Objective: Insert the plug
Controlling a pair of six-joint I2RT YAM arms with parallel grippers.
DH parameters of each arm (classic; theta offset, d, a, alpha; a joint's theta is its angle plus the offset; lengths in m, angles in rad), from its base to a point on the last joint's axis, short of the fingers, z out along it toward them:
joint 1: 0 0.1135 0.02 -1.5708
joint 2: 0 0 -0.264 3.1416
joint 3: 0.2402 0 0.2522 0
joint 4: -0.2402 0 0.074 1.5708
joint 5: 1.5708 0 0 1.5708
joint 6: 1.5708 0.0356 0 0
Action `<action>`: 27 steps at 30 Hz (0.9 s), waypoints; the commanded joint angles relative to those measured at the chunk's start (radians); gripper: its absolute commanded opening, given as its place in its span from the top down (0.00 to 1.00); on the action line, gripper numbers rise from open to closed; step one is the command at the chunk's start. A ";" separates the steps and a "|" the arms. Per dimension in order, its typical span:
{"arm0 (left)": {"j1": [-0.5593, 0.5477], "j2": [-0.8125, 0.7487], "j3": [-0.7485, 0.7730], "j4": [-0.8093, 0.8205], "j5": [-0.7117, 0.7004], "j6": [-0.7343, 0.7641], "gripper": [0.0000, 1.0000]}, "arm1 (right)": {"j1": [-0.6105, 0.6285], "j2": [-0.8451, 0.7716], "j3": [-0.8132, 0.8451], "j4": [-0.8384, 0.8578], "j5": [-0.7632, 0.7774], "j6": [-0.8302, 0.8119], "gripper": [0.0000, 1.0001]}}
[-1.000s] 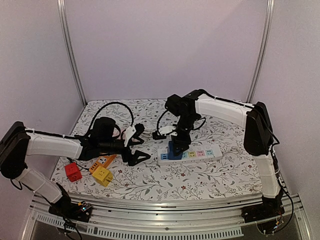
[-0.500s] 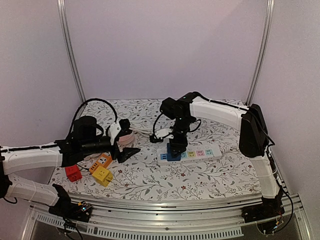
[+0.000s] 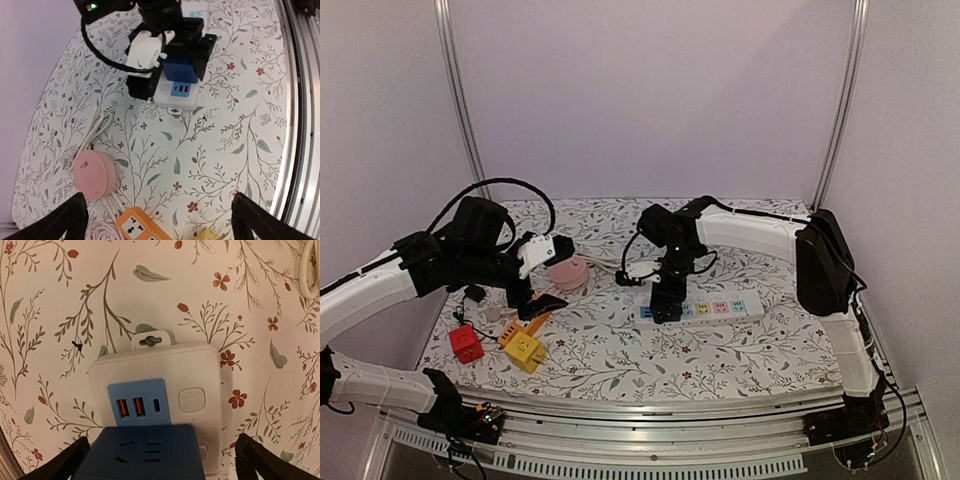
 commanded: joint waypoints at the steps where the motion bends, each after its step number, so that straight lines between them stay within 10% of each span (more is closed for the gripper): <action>1: 0.007 -0.041 0.066 -0.579 0.096 0.638 0.00 | 0.006 -0.069 -0.009 0.096 -0.072 0.028 0.01; 6: 0.012 -0.001 -0.013 -0.721 0.021 0.921 0.01 | 0.006 -0.133 -0.039 0.130 -0.122 0.028 0.01; 27: 0.081 0.192 -0.209 -0.314 -0.095 0.941 0.01 | 0.006 -0.521 -0.509 0.467 -0.158 0.137 0.01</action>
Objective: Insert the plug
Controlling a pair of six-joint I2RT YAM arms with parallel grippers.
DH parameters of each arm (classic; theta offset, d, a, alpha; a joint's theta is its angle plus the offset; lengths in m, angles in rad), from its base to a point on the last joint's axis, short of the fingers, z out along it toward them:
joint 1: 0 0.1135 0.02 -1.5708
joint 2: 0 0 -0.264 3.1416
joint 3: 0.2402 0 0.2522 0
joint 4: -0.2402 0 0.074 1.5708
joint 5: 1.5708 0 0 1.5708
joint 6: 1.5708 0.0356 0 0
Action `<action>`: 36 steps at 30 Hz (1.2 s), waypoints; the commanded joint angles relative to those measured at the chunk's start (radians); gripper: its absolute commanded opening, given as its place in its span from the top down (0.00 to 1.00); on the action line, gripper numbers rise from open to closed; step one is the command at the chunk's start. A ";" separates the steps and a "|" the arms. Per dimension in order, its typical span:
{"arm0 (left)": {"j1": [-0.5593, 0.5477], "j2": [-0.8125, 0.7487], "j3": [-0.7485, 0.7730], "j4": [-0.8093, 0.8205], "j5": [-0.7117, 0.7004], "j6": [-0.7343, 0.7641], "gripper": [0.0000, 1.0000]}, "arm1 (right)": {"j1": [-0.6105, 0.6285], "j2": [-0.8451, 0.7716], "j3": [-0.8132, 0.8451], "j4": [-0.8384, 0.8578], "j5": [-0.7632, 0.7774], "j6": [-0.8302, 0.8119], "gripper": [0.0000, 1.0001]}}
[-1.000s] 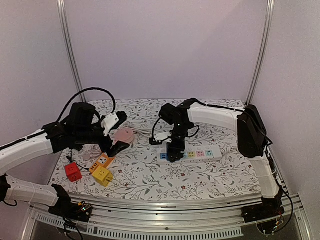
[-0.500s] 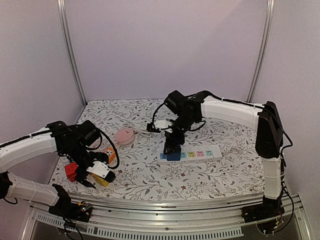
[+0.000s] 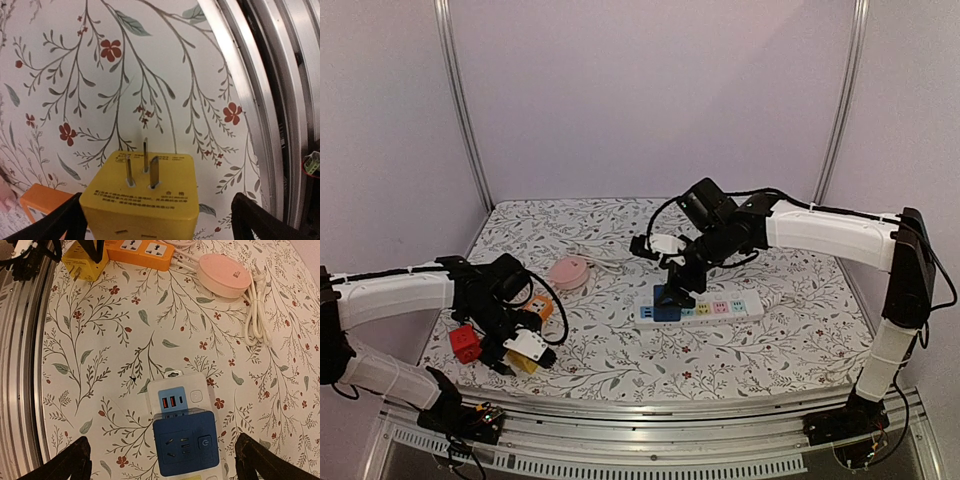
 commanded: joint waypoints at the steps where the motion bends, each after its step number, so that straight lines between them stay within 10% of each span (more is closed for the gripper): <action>1: 0.020 0.015 -0.039 0.102 -0.037 0.063 0.02 | 0.006 -0.026 -0.038 0.068 -0.004 0.037 0.01; 5: 0.016 0.008 -0.029 0.083 -0.013 0.072 0.31 | 0.006 -0.024 -0.057 0.107 -0.023 0.078 0.01; 10: -0.014 -0.029 0.010 -0.008 0.033 0.036 1.00 | 0.006 -0.041 -0.073 0.120 -0.017 0.098 0.01; 14: -0.039 -0.079 0.072 0.009 0.109 -0.135 1.00 | 0.005 -0.096 -0.100 0.147 0.013 0.105 0.01; 25: 0.019 -0.186 0.366 0.664 0.405 -1.547 1.00 | 0.025 -0.373 -0.298 0.741 -0.034 0.337 0.01; 28: 0.020 -0.167 0.396 0.722 0.447 -1.635 1.00 | 0.078 -0.391 -0.349 1.020 -0.002 0.439 0.01; 36: -0.017 -0.164 0.439 0.760 0.582 -1.593 1.00 | 0.098 -0.258 -0.234 1.120 -0.066 0.678 0.01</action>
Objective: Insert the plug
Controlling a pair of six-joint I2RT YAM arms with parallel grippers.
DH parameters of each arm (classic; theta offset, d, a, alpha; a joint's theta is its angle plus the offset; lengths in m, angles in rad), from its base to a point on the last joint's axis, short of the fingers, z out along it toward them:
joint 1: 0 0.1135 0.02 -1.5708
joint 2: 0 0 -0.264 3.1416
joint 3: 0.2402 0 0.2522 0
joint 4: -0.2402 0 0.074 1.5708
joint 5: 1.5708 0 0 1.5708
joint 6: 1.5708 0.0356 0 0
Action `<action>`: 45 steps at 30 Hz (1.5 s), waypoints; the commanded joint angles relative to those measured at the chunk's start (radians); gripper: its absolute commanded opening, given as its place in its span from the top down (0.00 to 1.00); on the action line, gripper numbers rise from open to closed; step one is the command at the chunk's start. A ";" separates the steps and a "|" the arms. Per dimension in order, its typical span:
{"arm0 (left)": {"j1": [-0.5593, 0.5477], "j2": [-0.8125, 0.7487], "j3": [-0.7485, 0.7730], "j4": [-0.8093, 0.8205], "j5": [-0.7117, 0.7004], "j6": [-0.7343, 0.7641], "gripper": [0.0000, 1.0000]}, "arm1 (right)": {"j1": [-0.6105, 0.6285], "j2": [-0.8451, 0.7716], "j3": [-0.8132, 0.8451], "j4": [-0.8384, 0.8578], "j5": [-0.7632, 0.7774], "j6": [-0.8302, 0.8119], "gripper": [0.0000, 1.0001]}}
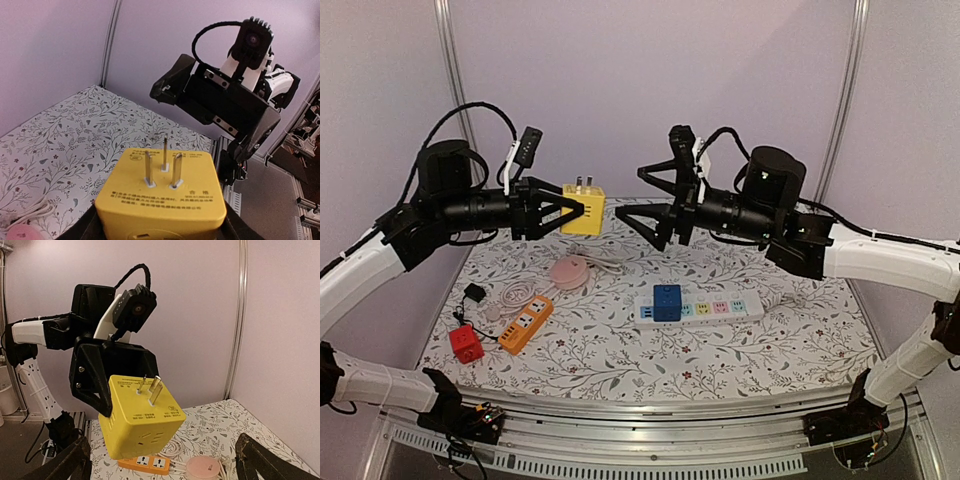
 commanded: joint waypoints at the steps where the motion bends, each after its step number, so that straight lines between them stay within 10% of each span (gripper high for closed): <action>1: -0.022 -0.010 0.033 0.065 0.100 -0.019 1.00 | -0.005 0.097 0.073 0.105 -0.084 0.189 0.01; 12: -0.030 -0.018 0.027 0.073 0.118 0.029 1.00 | 0.021 0.247 0.199 0.097 -0.313 0.341 0.08; 20: -0.034 -0.022 0.011 0.065 0.129 0.044 1.00 | 0.021 0.277 0.227 0.082 -0.392 0.352 0.88; 23: -0.033 -0.030 0.015 0.007 0.101 0.114 0.86 | 0.016 0.264 0.216 0.056 -0.400 0.344 1.00; 26: -0.031 -0.063 0.027 -0.107 0.041 0.339 0.04 | -0.004 0.243 0.213 0.002 -0.388 0.369 1.00; 31: -0.097 -0.218 -0.053 -0.251 -0.178 1.243 0.01 | -0.073 0.214 0.257 -0.252 -0.270 0.492 1.00; 36: -0.214 -0.331 -0.415 0.247 -0.341 1.990 0.00 | -0.075 0.243 0.338 -0.504 -0.178 0.538 1.00; 45: -0.337 -0.160 -0.562 0.761 -0.573 2.128 0.00 | -0.074 0.280 0.314 -0.326 -0.255 0.822 1.00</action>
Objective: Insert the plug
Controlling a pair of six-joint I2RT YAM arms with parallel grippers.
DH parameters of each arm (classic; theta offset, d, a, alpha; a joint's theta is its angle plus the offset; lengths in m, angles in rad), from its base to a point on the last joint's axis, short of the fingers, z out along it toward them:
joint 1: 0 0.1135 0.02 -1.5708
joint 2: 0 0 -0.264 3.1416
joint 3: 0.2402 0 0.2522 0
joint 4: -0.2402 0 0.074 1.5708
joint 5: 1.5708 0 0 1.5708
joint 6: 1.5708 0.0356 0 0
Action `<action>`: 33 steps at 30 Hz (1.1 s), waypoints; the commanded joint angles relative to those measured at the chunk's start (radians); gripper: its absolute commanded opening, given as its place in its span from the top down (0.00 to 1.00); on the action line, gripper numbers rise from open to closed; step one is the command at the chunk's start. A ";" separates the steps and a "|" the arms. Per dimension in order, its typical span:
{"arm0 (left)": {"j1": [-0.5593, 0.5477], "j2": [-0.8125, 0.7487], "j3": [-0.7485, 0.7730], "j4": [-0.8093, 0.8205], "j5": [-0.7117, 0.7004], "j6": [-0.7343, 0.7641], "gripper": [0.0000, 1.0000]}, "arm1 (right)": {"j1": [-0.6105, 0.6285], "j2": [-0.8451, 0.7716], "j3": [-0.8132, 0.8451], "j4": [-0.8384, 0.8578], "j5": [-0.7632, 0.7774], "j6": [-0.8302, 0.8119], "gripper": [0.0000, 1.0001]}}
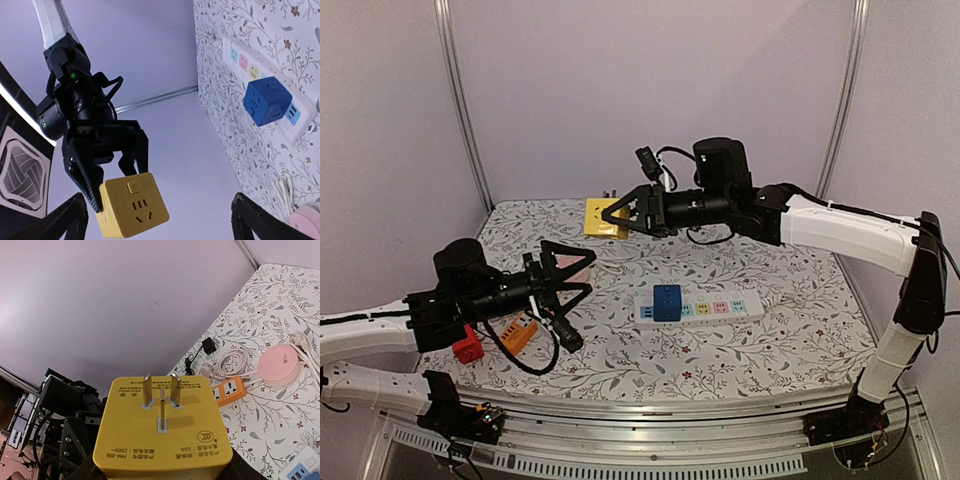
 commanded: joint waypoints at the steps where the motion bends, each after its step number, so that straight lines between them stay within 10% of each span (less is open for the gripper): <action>1: -0.015 0.083 0.012 0.383 -0.172 0.152 0.00 | 0.005 0.016 0.007 0.080 -0.036 0.136 1.00; 7: 0.021 0.050 -0.006 0.315 -0.143 0.143 0.01 | 0.003 -0.008 -0.006 0.058 -0.086 0.114 1.00; 12: 0.122 -0.056 0.082 -0.104 -0.060 0.075 0.01 | 0.004 -0.016 0.037 -0.114 -0.154 -0.011 1.00; 19: 0.123 0.015 -0.010 0.215 -0.023 0.240 0.00 | 0.003 -0.009 -0.024 0.191 -0.251 0.210 1.00; 33: 0.129 0.107 0.045 0.366 -0.012 0.266 0.01 | 0.018 -0.014 -0.026 0.197 -0.245 0.242 1.00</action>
